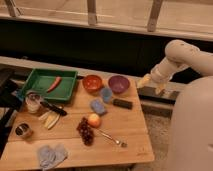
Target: Place pepper in red bowl
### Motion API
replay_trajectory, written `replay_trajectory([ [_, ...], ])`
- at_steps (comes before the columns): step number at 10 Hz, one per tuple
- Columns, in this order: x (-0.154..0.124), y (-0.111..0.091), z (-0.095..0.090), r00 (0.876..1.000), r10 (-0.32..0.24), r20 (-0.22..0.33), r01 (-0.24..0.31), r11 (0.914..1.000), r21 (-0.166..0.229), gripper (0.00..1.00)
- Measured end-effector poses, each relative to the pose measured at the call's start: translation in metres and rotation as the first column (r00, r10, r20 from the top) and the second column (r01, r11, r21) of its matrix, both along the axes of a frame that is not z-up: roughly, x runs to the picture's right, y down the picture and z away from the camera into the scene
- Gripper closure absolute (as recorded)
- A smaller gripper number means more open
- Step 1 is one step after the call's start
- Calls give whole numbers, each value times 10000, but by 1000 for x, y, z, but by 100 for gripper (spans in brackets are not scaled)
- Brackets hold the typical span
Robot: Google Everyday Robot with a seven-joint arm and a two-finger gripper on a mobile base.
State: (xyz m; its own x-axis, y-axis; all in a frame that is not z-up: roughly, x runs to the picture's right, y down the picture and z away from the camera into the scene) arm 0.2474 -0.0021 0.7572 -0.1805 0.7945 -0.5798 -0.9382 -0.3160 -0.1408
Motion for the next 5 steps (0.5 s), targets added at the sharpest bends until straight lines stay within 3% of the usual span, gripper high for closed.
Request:
replay_trajectory([
  [3, -10, -8, -2, 9994, -193, 278, 183, 9992, 347, 31],
  [5, -41, -21, 0, 9967, -289, 756, 240, 9976, 647, 31],
])
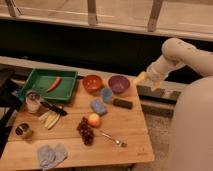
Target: Place pepper in red bowl
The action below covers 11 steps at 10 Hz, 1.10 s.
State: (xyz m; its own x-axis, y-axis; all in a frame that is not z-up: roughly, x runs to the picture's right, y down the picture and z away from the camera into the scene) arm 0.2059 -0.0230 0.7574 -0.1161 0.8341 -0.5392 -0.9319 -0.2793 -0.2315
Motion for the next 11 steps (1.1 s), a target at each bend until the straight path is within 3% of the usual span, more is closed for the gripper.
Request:
replay_trajectory([
  [4, -103, -30, 8, 9933, -293, 1121, 223, 9977, 633, 31],
  [7, -175, -43, -2, 9780, -437, 2041, 202, 9931, 1159, 31],
  [11, -183, -43, -3, 9749, -545, 2157, 288, 9923, 1206, 31],
])
